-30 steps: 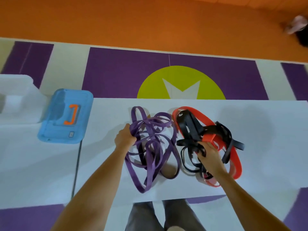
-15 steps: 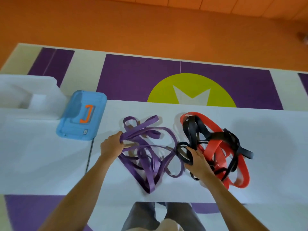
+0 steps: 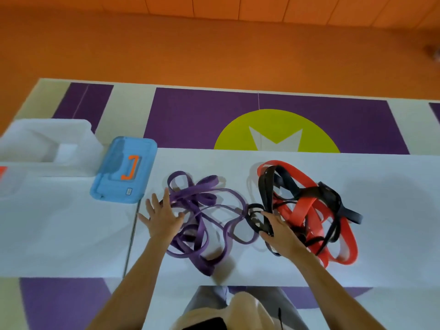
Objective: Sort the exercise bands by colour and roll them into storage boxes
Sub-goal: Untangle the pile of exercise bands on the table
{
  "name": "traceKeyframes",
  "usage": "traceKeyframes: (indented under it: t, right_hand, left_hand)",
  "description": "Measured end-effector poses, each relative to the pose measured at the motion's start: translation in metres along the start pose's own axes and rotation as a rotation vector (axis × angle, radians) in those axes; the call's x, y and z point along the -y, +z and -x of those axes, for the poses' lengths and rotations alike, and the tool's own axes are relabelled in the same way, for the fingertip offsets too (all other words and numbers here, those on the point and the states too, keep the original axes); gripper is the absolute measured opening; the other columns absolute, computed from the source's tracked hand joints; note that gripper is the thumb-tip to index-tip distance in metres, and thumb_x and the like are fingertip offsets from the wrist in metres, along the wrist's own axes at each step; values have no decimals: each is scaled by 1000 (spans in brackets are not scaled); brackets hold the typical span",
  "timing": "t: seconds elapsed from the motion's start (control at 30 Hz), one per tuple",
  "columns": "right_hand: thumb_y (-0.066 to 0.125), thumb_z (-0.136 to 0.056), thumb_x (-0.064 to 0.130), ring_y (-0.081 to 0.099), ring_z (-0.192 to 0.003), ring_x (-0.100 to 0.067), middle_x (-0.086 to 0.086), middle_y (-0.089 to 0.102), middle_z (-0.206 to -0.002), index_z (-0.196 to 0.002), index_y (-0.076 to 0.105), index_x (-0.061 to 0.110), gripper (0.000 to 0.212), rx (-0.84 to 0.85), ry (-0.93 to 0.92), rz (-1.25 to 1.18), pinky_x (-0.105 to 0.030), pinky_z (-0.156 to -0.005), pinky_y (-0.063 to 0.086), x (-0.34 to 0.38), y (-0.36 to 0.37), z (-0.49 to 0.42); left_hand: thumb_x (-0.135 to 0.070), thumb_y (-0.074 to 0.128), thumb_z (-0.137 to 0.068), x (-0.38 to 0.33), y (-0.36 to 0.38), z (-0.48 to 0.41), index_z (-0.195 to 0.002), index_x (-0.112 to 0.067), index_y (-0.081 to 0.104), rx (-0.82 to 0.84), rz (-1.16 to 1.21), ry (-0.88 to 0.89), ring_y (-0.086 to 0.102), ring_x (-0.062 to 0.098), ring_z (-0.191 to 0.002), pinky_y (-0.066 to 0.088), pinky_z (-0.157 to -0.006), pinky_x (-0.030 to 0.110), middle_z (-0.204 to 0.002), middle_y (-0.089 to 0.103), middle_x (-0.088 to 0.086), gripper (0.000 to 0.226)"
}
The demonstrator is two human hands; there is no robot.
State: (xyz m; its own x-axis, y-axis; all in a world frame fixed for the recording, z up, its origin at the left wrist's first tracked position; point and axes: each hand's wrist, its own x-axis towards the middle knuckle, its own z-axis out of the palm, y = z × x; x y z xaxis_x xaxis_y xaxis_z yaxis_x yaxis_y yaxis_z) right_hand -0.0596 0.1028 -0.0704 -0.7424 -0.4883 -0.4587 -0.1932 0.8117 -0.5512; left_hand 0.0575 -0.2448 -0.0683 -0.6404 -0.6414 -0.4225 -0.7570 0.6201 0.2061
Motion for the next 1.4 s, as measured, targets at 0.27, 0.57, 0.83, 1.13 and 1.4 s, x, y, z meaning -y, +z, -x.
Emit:
traceKeyframes:
  t: [0.27, 0.57, 0.83, 1.13, 1.4]
  right_hand:
    - [55, -103, 15, 69, -92, -18, 8, 65, -103, -121, 61, 24, 21, -352, 5, -6, -35, -75, 59, -39, -57, 23]
    - [79, -88, 25, 45, -133, -39, -9, 44, -143, -134, 45, 19, 57, -416, 388, -127, -55, -103, 46, -147, -121, 21]
    - [76, -76, 60, 64, -108, -32, -1, 62, -113, -129, 60, 21, 67, -241, 496, -48, -45, -89, 57, -182, -140, -6]
    - [68, -86, 39, 58, -106, -28, 1, 63, -98, -97, 61, 25, 19, -258, 457, -86, -45, -91, 47, -203, -164, -5]
    - [74, -86, 46, 65, -69, -23, 6, 65, -76, -93, 43, 32, 35, -450, 348, -342, -42, -63, 55, -188, -174, 42]
  left_hand:
    - [-19, 70, -93, -113, 34, 39, -142, -18, 59, -166, 121, 607, 40, 37, -148, 36, -121, 54, -158, 46, 14, 51]
    - [-46, 65, -98, -260, 84, 78, -162, -35, 25, 403, 121, 506, 52, 35, -140, 50, -104, 44, -168, 22, 10, 77]
    - [-4, 59, -95, -263, 102, 100, -150, -23, 44, 144, 61, 237, 64, 29, -118, 55, -84, 33, -150, 41, 7, 60]
    - [-25, 72, -91, -246, 92, 120, -139, -30, 58, 53, 45, 248, 43, 31, -141, 48, -108, 50, -154, 38, 2, 50]
    - [-38, 65, -101, -346, 67, 153, -134, -27, 59, 240, 583, 414, 55, 10, -130, 46, -106, 28, -134, 57, -11, 35]
